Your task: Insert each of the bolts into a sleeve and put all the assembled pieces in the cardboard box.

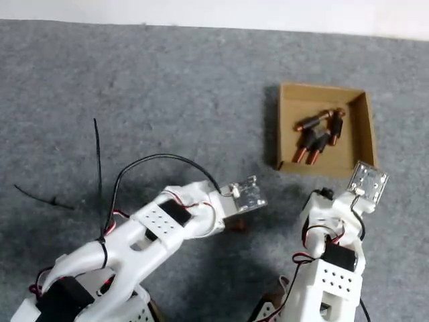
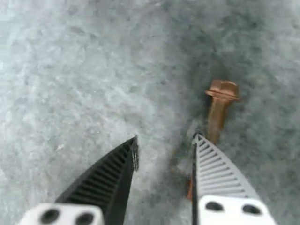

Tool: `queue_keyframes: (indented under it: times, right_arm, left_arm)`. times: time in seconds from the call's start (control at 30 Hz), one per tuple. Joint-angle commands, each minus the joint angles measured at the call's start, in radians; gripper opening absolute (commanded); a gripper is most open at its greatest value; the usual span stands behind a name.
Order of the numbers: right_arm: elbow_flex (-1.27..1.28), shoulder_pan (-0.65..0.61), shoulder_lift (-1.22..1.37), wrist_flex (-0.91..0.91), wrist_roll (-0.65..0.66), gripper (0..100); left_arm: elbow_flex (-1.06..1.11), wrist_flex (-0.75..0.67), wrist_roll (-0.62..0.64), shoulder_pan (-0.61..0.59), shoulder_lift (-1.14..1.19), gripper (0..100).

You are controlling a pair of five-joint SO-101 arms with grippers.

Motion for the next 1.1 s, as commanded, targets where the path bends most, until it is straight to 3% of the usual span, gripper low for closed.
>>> queue_keyframes:
  times: [0.0,0.3,0.5,0.67,0.83,1.07]
  right_arm:
    - [-0.013,0.004,-0.021,-0.025,0.002,0.5]
    - [-0.015,0.004,-0.021,-0.025,0.002,0.5]
    - [-0.015,0.004,-0.021,-0.025,0.002,0.5]
    - [-0.015,0.004,-0.021,-0.025,0.002,0.5]
    - [-0.015,0.004,-0.022,-0.025,0.002,0.5]
    - [-0.016,0.004,-0.022,-0.025,0.002,0.5]
  left_arm:
    - [-0.001,-0.008,-0.015,0.036,-0.004,19]
    - [-0.016,0.031,-0.015,0.077,-0.004,19]
    - [-0.11,0.173,-0.012,0.039,-0.015,18]
    - [-0.136,0.207,0.003,-0.019,-0.025,18]
    - [-0.093,0.29,0.018,0.041,-0.216,18]
    - [-0.019,0.344,-0.097,0.108,-0.39,19]
